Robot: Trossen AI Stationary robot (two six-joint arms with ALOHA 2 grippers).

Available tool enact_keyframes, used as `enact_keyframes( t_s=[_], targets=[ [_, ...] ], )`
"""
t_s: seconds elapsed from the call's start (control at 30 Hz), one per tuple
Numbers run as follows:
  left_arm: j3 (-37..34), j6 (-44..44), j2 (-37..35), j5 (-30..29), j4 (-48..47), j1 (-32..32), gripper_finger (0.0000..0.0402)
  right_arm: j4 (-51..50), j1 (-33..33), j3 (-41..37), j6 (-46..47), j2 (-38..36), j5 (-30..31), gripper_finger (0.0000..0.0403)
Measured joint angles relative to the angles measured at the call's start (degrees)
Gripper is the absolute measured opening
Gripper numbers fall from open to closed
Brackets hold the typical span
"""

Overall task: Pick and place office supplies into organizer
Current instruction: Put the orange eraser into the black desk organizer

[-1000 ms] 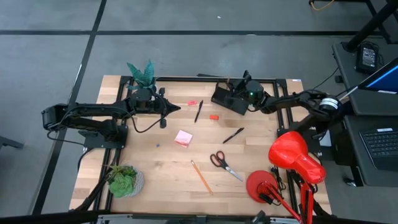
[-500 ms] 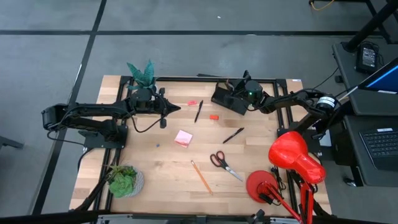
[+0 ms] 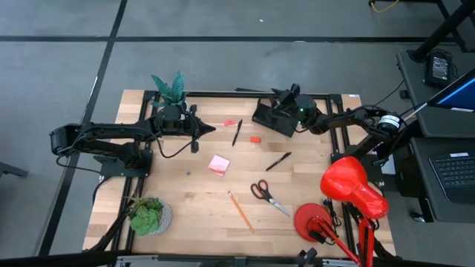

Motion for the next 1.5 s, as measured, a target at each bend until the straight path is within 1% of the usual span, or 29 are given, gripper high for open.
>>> enact_keyframes(
  t_s=[0.23,0.4,0.9,1.1,1.23,1.33,1.4,1.5],
  targets=[
    [0.0,-0.2,0.0,0.0,0.0,0.0,0.0001,-0.2,-0.6,2.7,-3.2,0.0,0.1,0.0149],
    [0.0,-0.2,0.0,0.0,0.0,0.0,0.0003,-0.4,-1.6,3.2,-4.3,0.0,3.7,0.0150],
    [0.0,-0.2,0.0,0.0,0.0,0.0,0.0003,-0.4,-5.9,3.2,-4.6,0.0,3.9,0.0150],
    [0.0,-0.2,0.0,0.0,0.0,0.0,0.0001,1.6,-5.5,3.2,-4.5,-0.2,3.9,0.0150],
    [0.0,-0.1,0.0,0.0,0.0,0.0,0.0003,0.7,-3.6,3.2,-4.5,-2.6,3.9,0.0150],
    [0.0,0.0,0.0,0.0,0.0,0.0,0.0001,-2.1,-1.8,3.2,-4.2,-5.6,2.7,0.0150],
    [0.0,0.0,0.0,0.0,0.0,0.0,0.0001,-5.1,-0.5,3.2,-2.6,-7.7,0.3,0.0149],
    [0.0,0.0,0.0,0.0,0.0,0.0,0.0003,-10.3,1.6,3.2,0.3,-10.2,-4.8,0.0144]
  ],
)
